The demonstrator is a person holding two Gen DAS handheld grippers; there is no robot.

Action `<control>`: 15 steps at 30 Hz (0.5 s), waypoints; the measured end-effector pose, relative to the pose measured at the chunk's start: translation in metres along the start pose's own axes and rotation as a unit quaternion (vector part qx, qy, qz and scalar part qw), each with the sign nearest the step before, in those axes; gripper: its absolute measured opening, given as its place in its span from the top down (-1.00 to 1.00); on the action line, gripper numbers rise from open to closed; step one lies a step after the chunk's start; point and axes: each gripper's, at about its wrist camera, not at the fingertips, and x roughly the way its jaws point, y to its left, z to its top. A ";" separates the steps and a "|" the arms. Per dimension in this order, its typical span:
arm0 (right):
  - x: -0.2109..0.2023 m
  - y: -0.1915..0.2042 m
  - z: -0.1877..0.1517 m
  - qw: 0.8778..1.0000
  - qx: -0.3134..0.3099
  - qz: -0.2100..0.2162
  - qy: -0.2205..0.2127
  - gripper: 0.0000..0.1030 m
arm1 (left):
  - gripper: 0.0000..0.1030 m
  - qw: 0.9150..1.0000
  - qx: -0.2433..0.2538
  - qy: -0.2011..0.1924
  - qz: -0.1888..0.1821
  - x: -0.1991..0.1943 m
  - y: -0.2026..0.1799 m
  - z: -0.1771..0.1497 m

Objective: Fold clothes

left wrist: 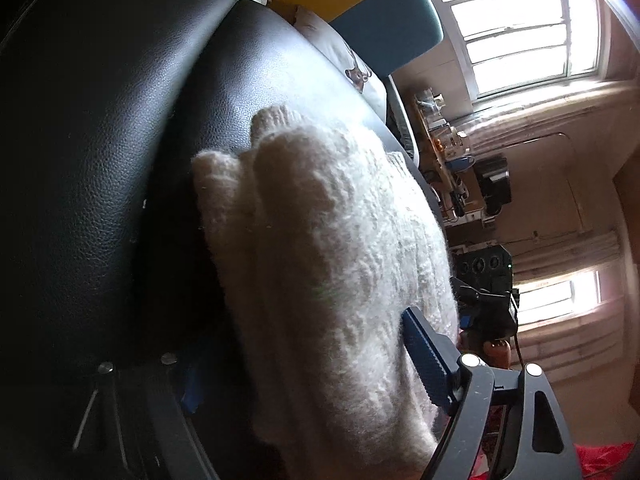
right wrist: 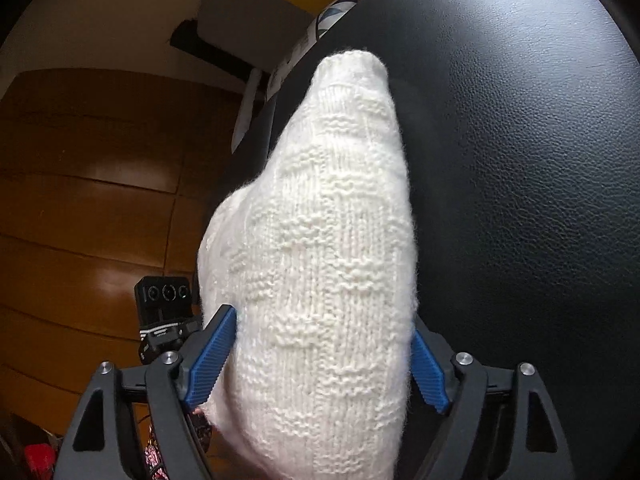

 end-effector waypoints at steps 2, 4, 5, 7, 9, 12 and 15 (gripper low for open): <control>-0.001 0.000 -0.001 1.000 -0.003 0.002 0.002 -0.56 | -0.35 1.000 0.000 -0.002 0.003 -0.003 0.003 -0.001; -0.001 0.001 -0.001 1.000 -0.004 0.001 0.001 -0.56 | -0.22 1.000 -0.002 -0.005 0.003 -0.005 0.006 -0.002; 0.000 0.001 -0.001 1.000 -0.006 -0.001 0.001 -0.56 | -0.19 1.000 -0.001 -0.007 0.002 -0.005 0.007 -0.003; 0.000 0.004 -0.002 1.000 -0.013 -0.004 -0.001 -0.56 | -0.16 1.000 0.005 -0.012 0.003 -0.005 0.005 -0.004; -0.001 0.006 -0.003 1.000 -0.020 -0.003 -0.003 -0.56 | -0.11 1.000 0.010 -0.017 0.004 0.001 -0.002 -0.001; 0.000 0.009 -0.003 1.000 -0.025 -0.006 -0.002 -0.56 | 0.03 1.000 0.011 -0.025 0.001 0.006 -0.004 0.001; 0.004 0.013 -0.002 0.999 -0.033 -0.020 -0.004 -0.49 | 0.09 0.999 0.010 -0.035 -0.001 0.007 -0.003 -0.002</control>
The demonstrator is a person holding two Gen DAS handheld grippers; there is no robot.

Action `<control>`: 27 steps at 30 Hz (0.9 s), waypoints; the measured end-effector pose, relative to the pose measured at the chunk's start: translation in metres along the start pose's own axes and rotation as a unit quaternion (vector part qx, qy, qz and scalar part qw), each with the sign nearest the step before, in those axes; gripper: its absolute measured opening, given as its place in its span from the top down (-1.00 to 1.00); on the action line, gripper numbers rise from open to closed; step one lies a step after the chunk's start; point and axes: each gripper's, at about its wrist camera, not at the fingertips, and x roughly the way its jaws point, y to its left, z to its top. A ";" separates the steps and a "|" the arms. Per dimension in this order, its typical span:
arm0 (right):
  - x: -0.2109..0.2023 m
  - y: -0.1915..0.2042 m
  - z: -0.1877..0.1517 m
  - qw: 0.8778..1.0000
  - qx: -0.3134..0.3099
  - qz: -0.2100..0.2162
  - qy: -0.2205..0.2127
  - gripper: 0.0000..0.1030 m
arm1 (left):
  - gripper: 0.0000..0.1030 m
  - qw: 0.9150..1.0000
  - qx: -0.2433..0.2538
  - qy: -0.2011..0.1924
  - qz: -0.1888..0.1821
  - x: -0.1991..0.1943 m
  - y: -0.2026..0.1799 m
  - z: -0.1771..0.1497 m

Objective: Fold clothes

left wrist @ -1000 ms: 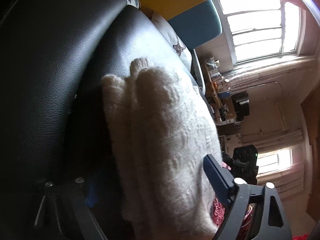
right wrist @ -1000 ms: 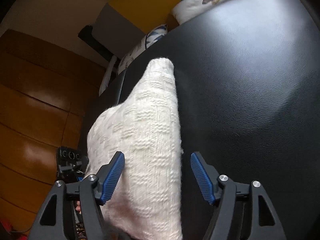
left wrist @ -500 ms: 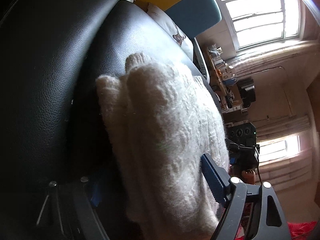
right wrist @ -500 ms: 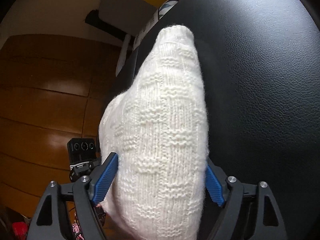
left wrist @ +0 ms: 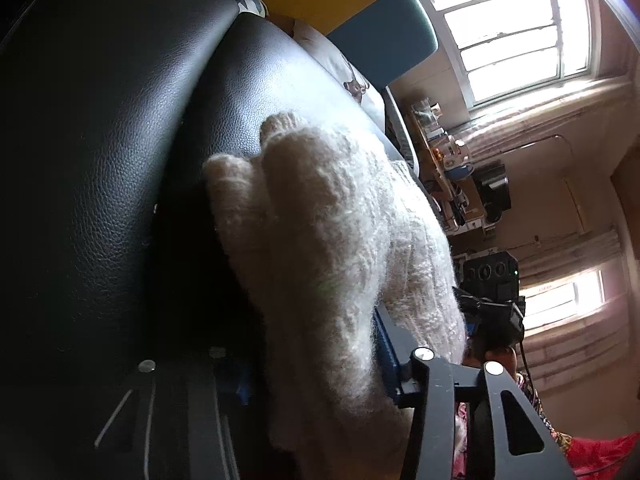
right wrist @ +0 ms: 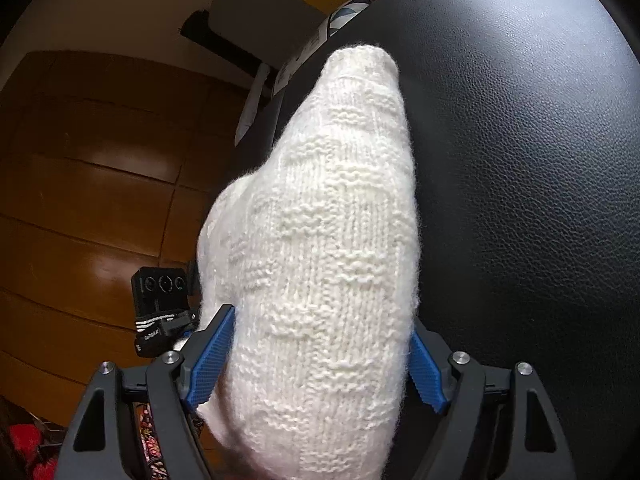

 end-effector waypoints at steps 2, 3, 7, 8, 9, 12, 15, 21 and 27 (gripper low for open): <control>0.001 0.002 -0.001 1.000 -0.005 -0.012 -0.007 -0.31 | 0.13 1.000 0.004 -0.006 0.006 0.000 -0.002 -0.001; 0.001 0.003 -0.002 1.000 -0.004 -0.015 -0.012 -0.27 | 0.14 1.000 0.005 -0.009 0.009 -0.001 -0.004 -0.002; -0.001 0.007 -0.005 0.999 0.001 -0.025 -0.032 -0.12 | 0.22 0.999 0.027 -0.020 0.041 0.001 -0.017 -0.004; -0.002 0.009 -0.006 0.999 -0.001 -0.029 -0.037 -0.08 | 0.26 0.998 0.032 -0.024 0.049 0.001 -0.022 -0.005; -0.004 0.012 -0.007 0.999 -0.006 -0.034 -0.042 -0.06 | 0.27 0.997 0.038 -0.028 0.056 0.002 -0.026 -0.006; -0.009 0.020 -0.008 0.998 -0.015 -0.044 -0.053 0.02 | 0.32 0.996 0.047 -0.036 0.069 0.000 -0.034 -0.008; -0.016 0.028 -0.010 0.996 -0.026 -0.049 -0.069 0.07 | 0.35 0.996 0.039 -0.037 0.064 -0.005 -0.032 -0.010; -0.037 0.043 -0.016 0.993 -0.047 -0.053 -0.098 0.10 | 0.38 0.995 0.067 -0.045 0.061 -0.009 -0.055 -0.015; -0.088 0.049 -0.027 0.986 -0.060 -0.055 -0.145 0.11 | 0.38 0.992 0.113 -0.035 0.047 0.006 -0.105 -0.014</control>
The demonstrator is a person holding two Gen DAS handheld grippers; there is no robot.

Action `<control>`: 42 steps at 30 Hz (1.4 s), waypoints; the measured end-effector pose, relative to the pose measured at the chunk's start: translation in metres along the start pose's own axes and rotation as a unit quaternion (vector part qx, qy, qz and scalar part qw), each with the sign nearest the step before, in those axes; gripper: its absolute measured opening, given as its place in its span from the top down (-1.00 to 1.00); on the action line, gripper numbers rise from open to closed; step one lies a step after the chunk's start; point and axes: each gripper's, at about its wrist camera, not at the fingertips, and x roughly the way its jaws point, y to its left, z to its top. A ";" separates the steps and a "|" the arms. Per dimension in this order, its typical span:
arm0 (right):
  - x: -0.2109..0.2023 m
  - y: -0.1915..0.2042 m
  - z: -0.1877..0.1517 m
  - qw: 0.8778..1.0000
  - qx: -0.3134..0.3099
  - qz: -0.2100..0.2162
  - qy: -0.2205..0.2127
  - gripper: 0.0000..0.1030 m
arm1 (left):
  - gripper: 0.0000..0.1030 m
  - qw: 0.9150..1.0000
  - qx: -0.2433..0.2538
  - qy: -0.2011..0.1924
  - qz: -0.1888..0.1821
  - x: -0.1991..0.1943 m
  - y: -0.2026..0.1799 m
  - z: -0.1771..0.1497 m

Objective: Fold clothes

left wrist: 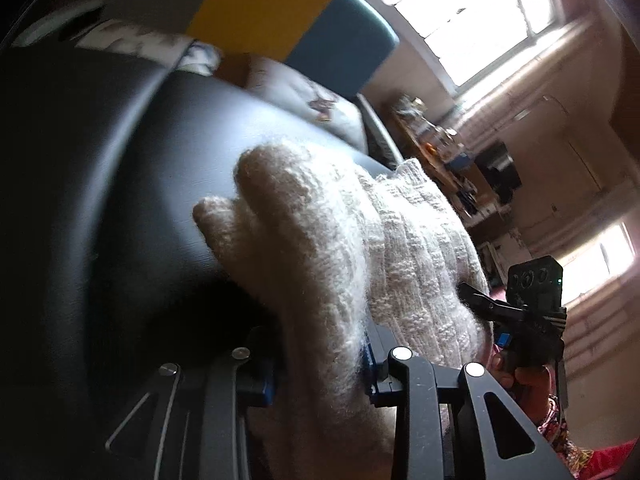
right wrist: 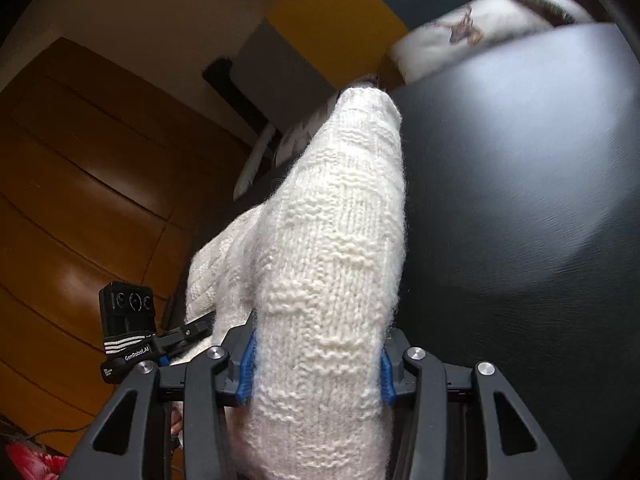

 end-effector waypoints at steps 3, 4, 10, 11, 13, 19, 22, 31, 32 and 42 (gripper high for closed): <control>-0.036 -0.012 0.004 0.999 0.004 -0.007 -0.031 0.11 | 0.38 0.999 0.034 0.015 -0.014 0.021 -0.038 0.011; -0.048 -0.017 0.005 0.999 0.007 -0.008 -0.042 0.11 | 0.38 0.999 0.044 0.020 -0.020 0.029 -0.051 0.014; -0.122 -0.049 -0.006 0.991 0.045 -0.024 -0.120 0.10 | 0.38 0.991 0.111 0.061 -0.045 0.097 -0.134 0.036; -0.134 -0.057 -0.008 0.989 0.053 -0.029 -0.134 0.10 | 0.38 0.989 0.121 0.070 -0.048 0.112 -0.148 0.039; -0.158 -0.075 -0.012 0.983 0.072 -0.040 -0.161 0.10 | 0.38 0.985 0.140 0.089 -0.051 0.141 -0.173 0.043; -0.214 -0.130 -0.018 0.961 0.126 -0.073 -0.236 0.10 | 0.38 0.970 0.200 0.127 -0.054 0.224 -0.241 0.047; -0.238 -0.156 -0.017 0.948 0.146 -0.090 -0.268 0.10 | 0.38 0.964 0.218 0.142 -0.058 0.271 -0.275 0.051; -0.288 -0.247 -0.005 0.913 0.198 -0.131 -0.330 0.10 | 0.38 0.950 0.247 0.183 -0.057 0.369 -0.327 0.052; -0.295 -0.260 -0.001 0.910 0.207 -0.133 -0.334 0.10 | 0.38 0.948 0.250 0.188 -0.055 0.378 -0.330 0.052; -0.312 -0.319 -0.053 0.891 0.271 -0.144 -0.336 0.08 | 0.34 0.938 0.273 0.211 -0.038 0.421 -0.326 0.044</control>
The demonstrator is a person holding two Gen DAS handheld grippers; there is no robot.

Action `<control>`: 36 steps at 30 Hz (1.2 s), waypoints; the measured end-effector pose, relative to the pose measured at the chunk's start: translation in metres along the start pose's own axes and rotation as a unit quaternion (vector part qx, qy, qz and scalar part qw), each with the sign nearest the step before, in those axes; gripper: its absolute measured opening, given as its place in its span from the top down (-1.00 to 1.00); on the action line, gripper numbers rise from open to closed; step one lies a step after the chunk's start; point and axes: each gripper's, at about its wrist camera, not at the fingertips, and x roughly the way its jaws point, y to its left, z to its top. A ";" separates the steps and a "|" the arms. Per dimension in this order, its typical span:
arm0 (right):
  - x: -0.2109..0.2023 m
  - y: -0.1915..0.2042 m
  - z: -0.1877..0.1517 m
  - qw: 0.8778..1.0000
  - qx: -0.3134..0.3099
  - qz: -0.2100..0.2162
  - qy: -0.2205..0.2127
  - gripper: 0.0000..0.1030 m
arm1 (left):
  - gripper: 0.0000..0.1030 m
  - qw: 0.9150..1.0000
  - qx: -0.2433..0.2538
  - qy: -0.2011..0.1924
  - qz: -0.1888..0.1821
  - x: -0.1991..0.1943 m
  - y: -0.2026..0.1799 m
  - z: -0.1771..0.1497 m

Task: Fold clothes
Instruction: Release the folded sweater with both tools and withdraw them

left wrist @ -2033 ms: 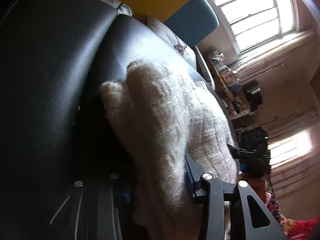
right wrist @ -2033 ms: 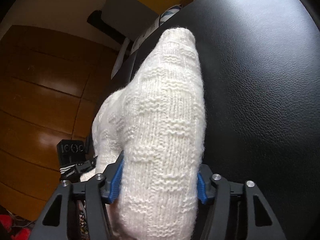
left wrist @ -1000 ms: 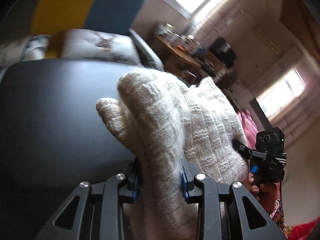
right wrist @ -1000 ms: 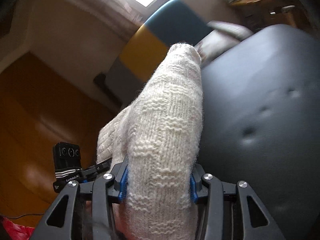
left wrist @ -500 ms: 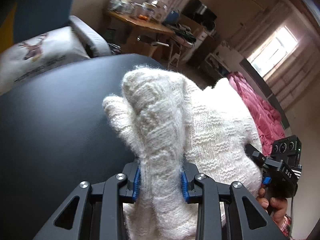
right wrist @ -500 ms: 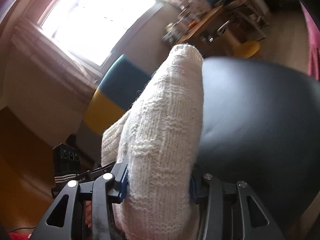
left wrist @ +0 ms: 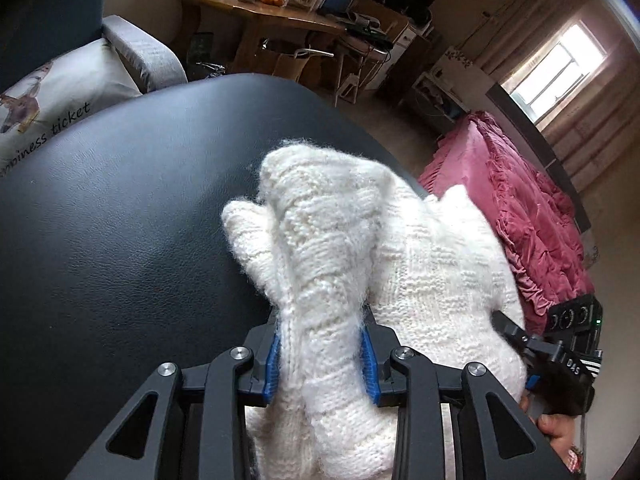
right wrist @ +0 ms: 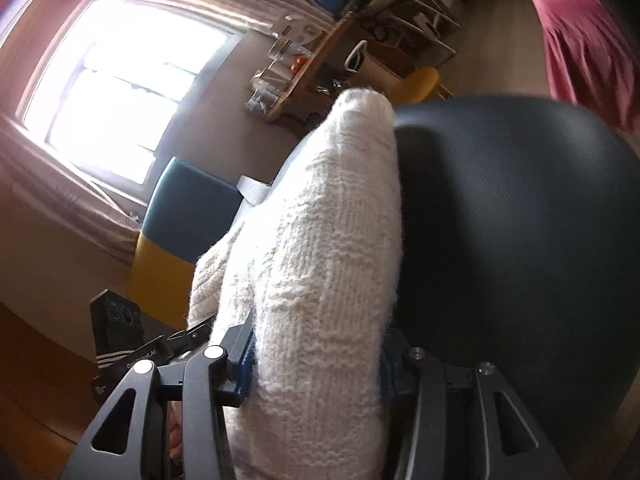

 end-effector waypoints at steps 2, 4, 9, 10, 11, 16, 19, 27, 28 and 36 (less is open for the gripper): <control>0.001 -0.002 -0.005 1.000 -0.007 -0.004 -0.003 0.07 | 0.26 1.000 0.008 -0.001 0.002 0.005 0.004 0.002; 0.004 -0.002 -0.005 1.000 -0.007 -0.013 -0.006 0.05 | 0.13 1.000 -0.012 -0.005 -0.004 0.002 0.011 0.000; 0.002 0.011 -0.001 0.999 0.004 -0.052 -0.001 -0.25 | -0.03 0.997 -0.053 -0.045 0.026 -0.030 0.019 -0.005; -0.001 0.015 -0.001 0.998 0.006 -0.065 -0.001 -0.37 | -0.05 0.996 -0.055 -0.057 0.044 -0.040 0.018 -0.007; -0.005 0.019 -0.001 0.997 0.006 -0.083 -0.004 -0.55 | -0.20 0.994 -0.050 -0.066 0.070 -0.051 0.014 -0.010; -0.045 0.053 -0.012 0.987 -0.044 -0.151 -0.039 -0.59 | -0.82 0.983 -0.019 -0.098 0.156 -0.100 -0.015 -0.036; -0.069 0.073 -0.030 0.979 -0.081 -0.180 -0.052 -0.60 | -0.94 0.979 -0.001 -0.100 0.179 -0.122 -0.030 -0.060; -0.098 0.131 -0.096 0.962 -0.163 -0.214 -0.040 -0.60 | -0.96 0.971 0.026 -0.090 0.219 -0.148 -0.061 -0.118; -0.098 0.137 -0.102 0.962 -0.167 -0.213 -0.040 -0.60 | -0.96 0.969 0.027 -0.094 0.226 -0.151 -0.064 -0.124; -0.101 0.175 -0.139 0.947 -0.229 -0.220 -0.054 -0.60 | -0.99 0.965 0.014 -0.100 0.243 -0.173 -0.078 -0.160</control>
